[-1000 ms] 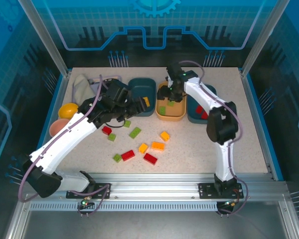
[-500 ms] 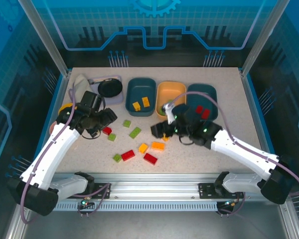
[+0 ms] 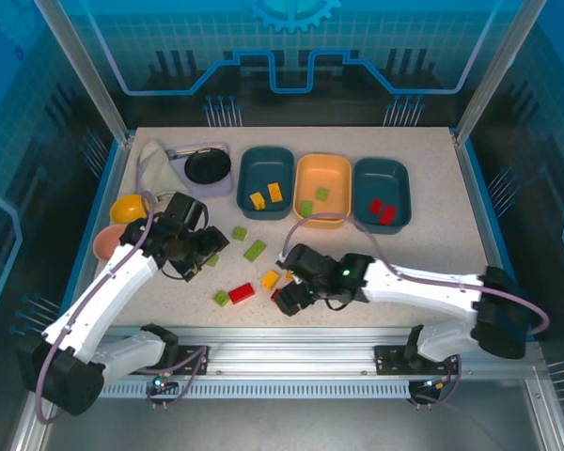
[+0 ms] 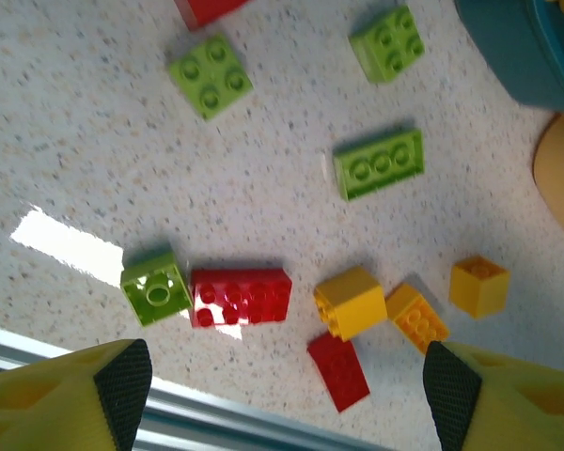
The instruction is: Sort the legos into containers by color
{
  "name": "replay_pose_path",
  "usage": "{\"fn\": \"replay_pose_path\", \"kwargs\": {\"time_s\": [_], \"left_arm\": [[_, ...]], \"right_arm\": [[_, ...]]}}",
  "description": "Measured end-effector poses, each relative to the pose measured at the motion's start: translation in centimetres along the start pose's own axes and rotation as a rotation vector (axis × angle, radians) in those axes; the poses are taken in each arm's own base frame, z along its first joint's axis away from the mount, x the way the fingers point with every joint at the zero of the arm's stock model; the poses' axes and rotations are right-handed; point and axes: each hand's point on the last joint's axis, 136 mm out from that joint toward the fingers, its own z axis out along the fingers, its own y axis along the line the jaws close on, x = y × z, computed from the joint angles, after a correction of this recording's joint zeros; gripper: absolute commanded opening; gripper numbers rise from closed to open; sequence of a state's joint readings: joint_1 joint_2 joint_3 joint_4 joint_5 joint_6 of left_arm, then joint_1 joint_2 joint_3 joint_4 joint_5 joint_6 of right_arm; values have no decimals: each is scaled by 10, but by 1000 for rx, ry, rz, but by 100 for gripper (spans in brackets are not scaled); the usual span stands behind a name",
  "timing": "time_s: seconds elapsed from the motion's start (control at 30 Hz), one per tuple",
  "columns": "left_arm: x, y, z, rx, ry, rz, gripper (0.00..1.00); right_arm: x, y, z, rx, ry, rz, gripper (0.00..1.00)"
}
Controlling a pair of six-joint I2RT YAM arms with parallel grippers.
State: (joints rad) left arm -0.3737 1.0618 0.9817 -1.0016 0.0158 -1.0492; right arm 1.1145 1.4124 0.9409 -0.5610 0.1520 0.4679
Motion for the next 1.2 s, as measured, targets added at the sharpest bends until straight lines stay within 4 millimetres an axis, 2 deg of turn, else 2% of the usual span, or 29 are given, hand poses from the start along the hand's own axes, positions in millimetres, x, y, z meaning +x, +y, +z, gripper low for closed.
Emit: {"fn": "replay_pose_path", "kwargs": {"time_s": [0.13,0.37,0.5,0.67,0.83,0.97,1.03,1.13,1.2], "left_arm": [[15,5,-6,45,4,-15,81],[29,1,-30,185,0,-29,81],[36,-1,-44,252,1,-14,81],[38,-1,-51,289,-1,-12,81],[40,-6,-54,313,3,-2,81],[43,-16,-57,356,10,23,81],[44,-25,-58,381,12,51,81],[48,-46,-60,401,31,113,81],[51,-71,-62,423,43,169,81]], "right_arm": [[15,0,26,40,129,-77,83],[11,4,63,74,233,-136,79],[12,6,77,77,272,-149,71],[14,7,85,78,295,-147,51],[13,7,86,81,299,-142,36],[12,4,82,91,298,-135,32],[9,0,71,101,286,-113,32],[-14,-16,35,101,202,-27,32],[-38,-43,0,103,99,84,32]]}}
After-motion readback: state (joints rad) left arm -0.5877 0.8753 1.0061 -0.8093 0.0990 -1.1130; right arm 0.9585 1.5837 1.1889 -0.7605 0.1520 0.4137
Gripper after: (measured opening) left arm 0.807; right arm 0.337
